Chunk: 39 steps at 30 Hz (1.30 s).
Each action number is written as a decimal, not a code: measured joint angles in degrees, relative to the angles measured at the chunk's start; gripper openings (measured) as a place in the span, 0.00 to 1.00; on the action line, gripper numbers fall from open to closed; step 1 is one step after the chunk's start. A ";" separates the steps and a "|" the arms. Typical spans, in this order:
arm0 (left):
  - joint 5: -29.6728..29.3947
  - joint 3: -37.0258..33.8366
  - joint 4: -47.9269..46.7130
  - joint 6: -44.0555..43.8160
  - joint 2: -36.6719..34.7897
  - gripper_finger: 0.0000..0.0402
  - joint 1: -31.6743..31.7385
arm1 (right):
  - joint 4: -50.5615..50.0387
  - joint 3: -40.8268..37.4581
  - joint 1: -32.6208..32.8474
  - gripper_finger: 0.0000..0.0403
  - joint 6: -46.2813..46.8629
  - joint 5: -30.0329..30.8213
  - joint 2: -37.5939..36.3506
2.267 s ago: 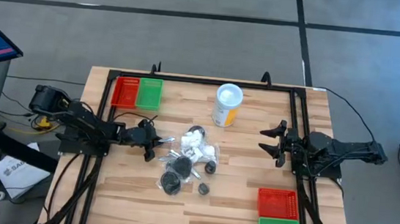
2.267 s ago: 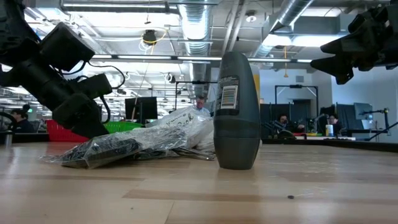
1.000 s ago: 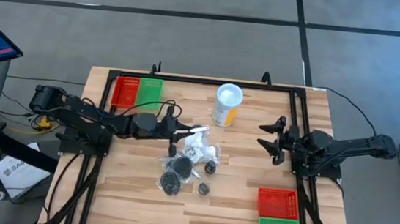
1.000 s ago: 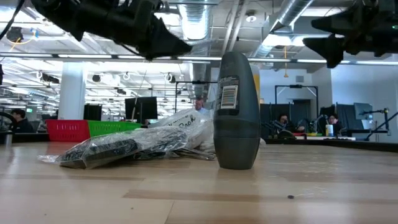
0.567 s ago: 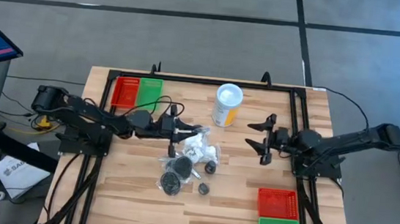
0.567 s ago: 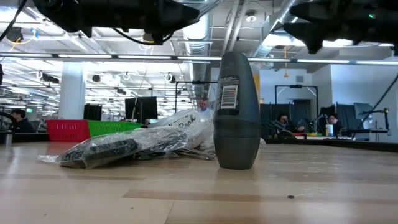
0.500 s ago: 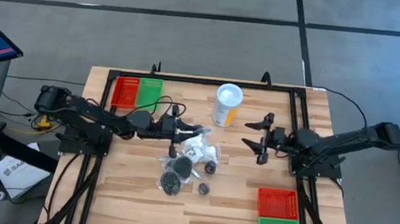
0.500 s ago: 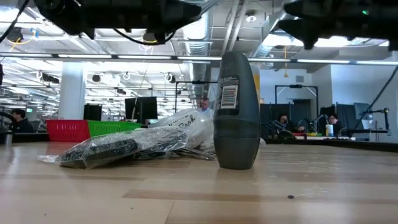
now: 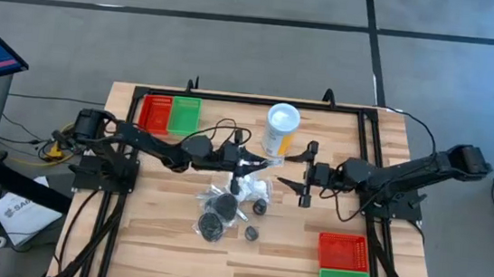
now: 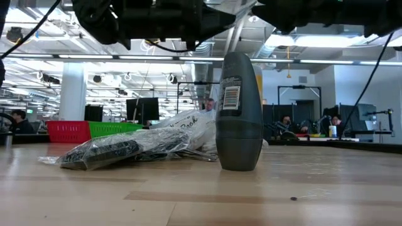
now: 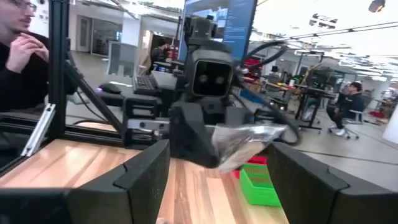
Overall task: Pick & Place Travel size toiletries
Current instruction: Put the silver nail cutter into the bottom red bin
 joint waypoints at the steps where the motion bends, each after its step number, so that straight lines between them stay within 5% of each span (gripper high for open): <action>1: 0.58 0.27 0.11 0.03 -0.03 0.12 0.11 | 0.72 0.31 0.00 0.63 0.02 0.00 0.51; 22: 2.68 0.30 1.01 -0.48 -0.04 0.13 0.00 | 15.71 0.51 -2.78 0.60 -0.26 -4.48 8.15; 30: 2.67 0.30 1.00 -0.48 -0.04 0.13 0.00 | 15.92 0.61 -2.78 0.39 -0.28 -4.48 8.12; 37: 3.63 0.19 0.89 -0.19 -0.04 0.13 0.00 | 15.14 0.66 -2.70 0.09 -1.78 -5.20 8.05; 39: 3.63 0.17 0.89 -0.18 -0.04 0.13 -0.06 | 15.02 0.66 -2.70 0.09 -2.38 -6.73 8.05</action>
